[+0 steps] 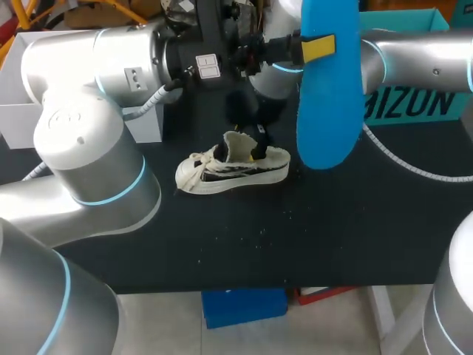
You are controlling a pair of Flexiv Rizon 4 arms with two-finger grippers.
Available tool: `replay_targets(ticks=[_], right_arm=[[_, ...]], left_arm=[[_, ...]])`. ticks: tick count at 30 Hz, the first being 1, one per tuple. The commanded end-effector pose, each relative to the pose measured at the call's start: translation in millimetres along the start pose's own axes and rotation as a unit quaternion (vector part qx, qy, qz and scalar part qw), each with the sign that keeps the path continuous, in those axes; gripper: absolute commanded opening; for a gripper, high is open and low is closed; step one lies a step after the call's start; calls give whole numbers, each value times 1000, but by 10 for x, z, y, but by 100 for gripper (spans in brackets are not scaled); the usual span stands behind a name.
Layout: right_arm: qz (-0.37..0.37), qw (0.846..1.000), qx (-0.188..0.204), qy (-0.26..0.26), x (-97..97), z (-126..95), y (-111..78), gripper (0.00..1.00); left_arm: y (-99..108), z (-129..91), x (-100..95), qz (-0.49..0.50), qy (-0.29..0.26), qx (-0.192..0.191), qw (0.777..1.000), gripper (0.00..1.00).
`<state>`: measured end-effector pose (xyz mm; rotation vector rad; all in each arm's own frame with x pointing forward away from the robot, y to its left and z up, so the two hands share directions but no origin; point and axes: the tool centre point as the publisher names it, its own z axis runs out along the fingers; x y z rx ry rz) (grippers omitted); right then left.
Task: Take the shoe out of the shoebox, open the shoe tongue, remove and reinsert the insole, then place the shoe into the shoebox
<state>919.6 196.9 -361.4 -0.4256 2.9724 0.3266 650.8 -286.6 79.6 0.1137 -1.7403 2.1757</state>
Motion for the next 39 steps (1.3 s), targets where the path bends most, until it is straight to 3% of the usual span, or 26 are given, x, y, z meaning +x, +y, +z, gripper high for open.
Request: replay_targets(ticks=[1, 14, 16, 19, 24, 25, 26, 39], right_arm=[[-1, 996, 88, 13, -43, 52, 66, 100], [-10, 996, 75, 43, -151, 297, 245, 99], [-10, 996, 73, 47, -168, 338, 239, 84], [-10, 995, 84, 55, -176, 392, 185, 47], [-2, 994, 90, 64, -153, 427, 86, 22], [1, 994, 93, 65, -150, 432, 60, 7], [2, 993, 94, 68, -148, 436, 38, 0], [3, 993, 93, 71, -145, 432, 22, 0]], left_arm=[[14, 15, 4, 1, -2, 2, 1000, 0], [14, 15, 4, 1, -2, 2, 1000, 0], [14, 15, 4, 1, -2, 2, 1000, 0], [14, 15, 4, 1, -2, 2, 1000, 0], [14, 15, 4, 1, -2, 2, 1000, 0], [14, 15, 4, 1, -2, 2, 1000, 0], [14, 15, 4, 1, -2, 2, 1000, 0], [14, 15, 4, 1, -2, 2, 1000, 0]])
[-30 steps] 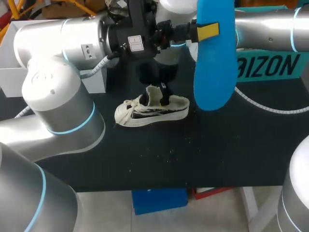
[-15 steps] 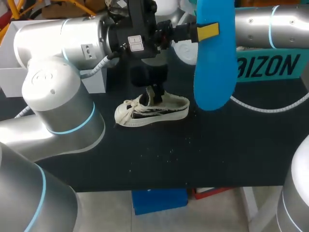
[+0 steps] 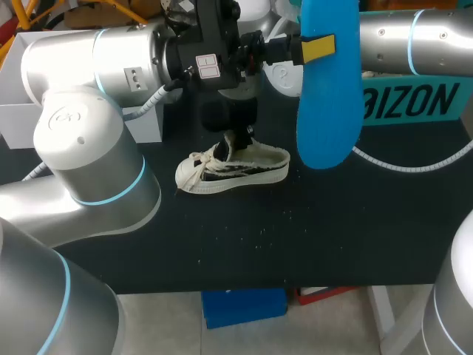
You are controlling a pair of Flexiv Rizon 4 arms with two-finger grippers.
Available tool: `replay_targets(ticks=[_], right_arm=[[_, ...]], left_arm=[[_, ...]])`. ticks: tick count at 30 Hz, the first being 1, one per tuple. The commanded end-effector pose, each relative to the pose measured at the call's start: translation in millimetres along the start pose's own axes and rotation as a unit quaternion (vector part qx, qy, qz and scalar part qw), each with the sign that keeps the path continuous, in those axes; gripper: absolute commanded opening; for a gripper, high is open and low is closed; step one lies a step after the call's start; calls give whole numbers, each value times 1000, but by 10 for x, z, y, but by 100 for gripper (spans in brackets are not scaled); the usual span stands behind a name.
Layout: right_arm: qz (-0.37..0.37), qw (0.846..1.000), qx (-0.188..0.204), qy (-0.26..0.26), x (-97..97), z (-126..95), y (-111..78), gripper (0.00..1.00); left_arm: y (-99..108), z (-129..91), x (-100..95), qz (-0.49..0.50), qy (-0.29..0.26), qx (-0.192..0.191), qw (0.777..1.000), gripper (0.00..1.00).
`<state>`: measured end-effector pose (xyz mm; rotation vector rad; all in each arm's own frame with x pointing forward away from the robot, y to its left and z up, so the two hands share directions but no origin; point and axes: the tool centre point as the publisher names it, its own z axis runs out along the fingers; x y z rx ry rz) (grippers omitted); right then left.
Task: Take the shoe out of the shoebox, open the shoe tongue, remove and reinsert the insole, then place the shoe into the shoebox
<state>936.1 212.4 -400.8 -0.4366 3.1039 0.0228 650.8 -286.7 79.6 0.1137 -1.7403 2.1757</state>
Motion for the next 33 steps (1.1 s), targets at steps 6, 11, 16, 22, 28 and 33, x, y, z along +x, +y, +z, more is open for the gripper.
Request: replay_targets(ticks=[6, 11, 16, 22, 28, 33], right_arm=[[0, 1000, 1, 1, -5, -1, 1, 0], [0, 1000, 1, 1, -5, -1, 1, 0], [156, 987, 3, -24, 40, -678, -249, 0], [464, 886, -19, -24, 52, -1108, -562, 0], [684, 726, -52, -33, 95, -1091, -766, 0], [742, 665, -67, -55, 116, -952, -763, 0]], left_arm=[[14, 15, 4, 1, -2, 2, 1000, 0], [14, 15, 4, 1, -2, 2, 1000, 0], [14, 15, 4, 1, -2, 2, 1000, 0], [14, 15, 4, 1, -2, 2, 1000, 0], [14, 15, 4, 1, -2, 2, 1000, 0], [14, 15, 4, 1, -2, 2, 1000, 0]])
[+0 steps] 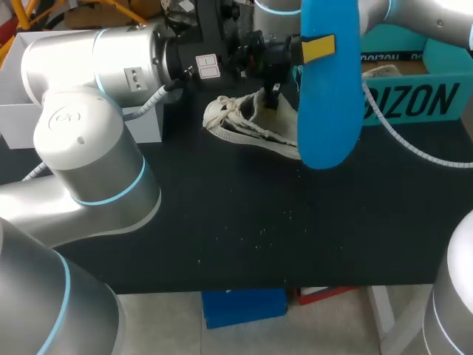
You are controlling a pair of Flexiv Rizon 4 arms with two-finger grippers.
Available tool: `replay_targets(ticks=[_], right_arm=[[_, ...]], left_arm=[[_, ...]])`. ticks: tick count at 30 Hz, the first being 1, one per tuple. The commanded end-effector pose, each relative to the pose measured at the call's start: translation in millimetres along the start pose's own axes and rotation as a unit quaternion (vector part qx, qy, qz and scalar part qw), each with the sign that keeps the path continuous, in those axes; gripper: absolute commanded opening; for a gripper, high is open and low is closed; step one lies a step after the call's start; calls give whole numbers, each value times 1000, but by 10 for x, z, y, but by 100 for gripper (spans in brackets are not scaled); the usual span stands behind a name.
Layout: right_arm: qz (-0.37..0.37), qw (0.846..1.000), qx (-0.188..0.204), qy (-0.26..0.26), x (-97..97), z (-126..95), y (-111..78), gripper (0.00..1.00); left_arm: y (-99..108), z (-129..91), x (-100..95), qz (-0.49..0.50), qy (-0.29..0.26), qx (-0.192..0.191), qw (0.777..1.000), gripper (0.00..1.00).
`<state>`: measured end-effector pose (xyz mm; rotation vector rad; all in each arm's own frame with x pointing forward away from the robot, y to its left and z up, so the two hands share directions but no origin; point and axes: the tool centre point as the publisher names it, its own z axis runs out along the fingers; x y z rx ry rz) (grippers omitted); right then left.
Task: Take the shoe out of the shoebox, open the shoe tongue, remove and reinsert the insole, then place the shoe into the shoebox
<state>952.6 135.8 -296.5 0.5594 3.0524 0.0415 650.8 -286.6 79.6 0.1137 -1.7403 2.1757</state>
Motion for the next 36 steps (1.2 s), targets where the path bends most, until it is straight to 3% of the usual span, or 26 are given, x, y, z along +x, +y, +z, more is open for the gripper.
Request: replay_targets(ticks=[1, 6, 10, 11, 18, 27, 36], right_arm=[[510, 857, -67, -17, 88, 134, -23, 0], [579, 813, -67, -9, 213, 283, 90, 0], [631, 773, -67, -33, 281, 332, 153, 0], [635, 769, -66, -36, 289, 348, 164, 0], [655, 752, -49, -50, 301, 483, 175, 0], [665, 743, -44, -60, 240, 529, 152, 0], [654, 752, -35, -72, 212, 655, 131, 0]], left_arm=[[14, 15, 4, 1, -2, 2, 1000, 0], [14, 15, 4, 1, -2, 2, 1000, 0], [14, 15, 4, 1, -2, 2, 1000, 0], [14, 15, 4, 1, -2, 2, 1000, 0], [14, 15, 4, 1, -2, 2, 1000, 0], [14, 15, 4, 1, -2, 2, 1000, 0], [14, 15, 4, 1, -2, 2, 1000, 0]])
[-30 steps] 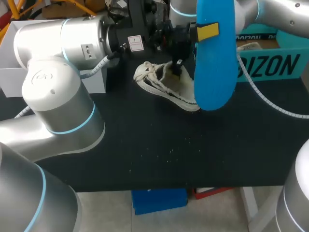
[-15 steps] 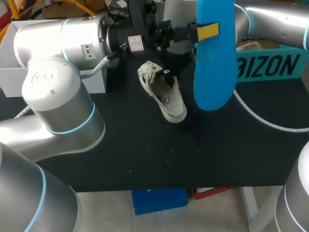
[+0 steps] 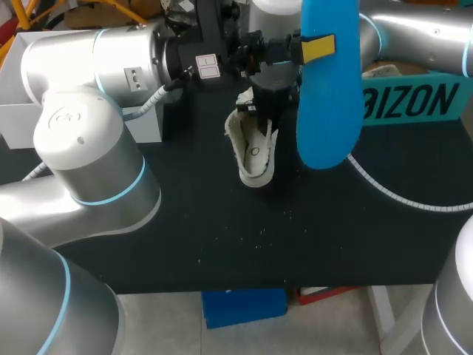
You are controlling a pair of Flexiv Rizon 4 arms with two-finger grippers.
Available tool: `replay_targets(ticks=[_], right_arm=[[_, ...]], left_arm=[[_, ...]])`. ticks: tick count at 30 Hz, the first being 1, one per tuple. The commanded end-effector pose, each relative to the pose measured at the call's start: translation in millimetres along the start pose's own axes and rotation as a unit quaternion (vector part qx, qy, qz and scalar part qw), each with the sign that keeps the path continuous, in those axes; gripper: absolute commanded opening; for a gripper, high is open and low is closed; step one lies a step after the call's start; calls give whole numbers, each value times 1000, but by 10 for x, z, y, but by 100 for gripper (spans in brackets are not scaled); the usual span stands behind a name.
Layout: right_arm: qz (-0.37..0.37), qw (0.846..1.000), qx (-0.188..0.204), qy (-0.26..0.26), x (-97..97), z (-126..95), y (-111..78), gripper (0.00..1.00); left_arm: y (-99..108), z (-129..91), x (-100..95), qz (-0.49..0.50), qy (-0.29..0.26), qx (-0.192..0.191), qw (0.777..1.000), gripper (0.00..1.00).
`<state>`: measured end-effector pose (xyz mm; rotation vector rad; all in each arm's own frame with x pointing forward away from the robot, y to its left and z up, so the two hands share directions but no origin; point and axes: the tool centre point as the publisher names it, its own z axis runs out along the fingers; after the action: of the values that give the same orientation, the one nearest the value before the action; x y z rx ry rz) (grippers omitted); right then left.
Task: Take the shoe out of the shoebox, open the shoe tongue, remove and reinsert the insole, then place the shoe into the shoebox
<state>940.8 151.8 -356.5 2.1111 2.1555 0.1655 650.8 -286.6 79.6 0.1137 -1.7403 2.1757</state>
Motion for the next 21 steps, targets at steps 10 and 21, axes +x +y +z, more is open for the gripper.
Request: replay_targets(ticks=[10, 21], right_arm=[[77, 996, 1, -34, 51, 336, -68, 5], [28, 999, -36, -7, -157, 7, 11, 100]], left_arm=[[14, 15, 4, 1, -2, 2, 1000, 0], [14, 15, 4, 1, -2, 2, 1000, 0]])
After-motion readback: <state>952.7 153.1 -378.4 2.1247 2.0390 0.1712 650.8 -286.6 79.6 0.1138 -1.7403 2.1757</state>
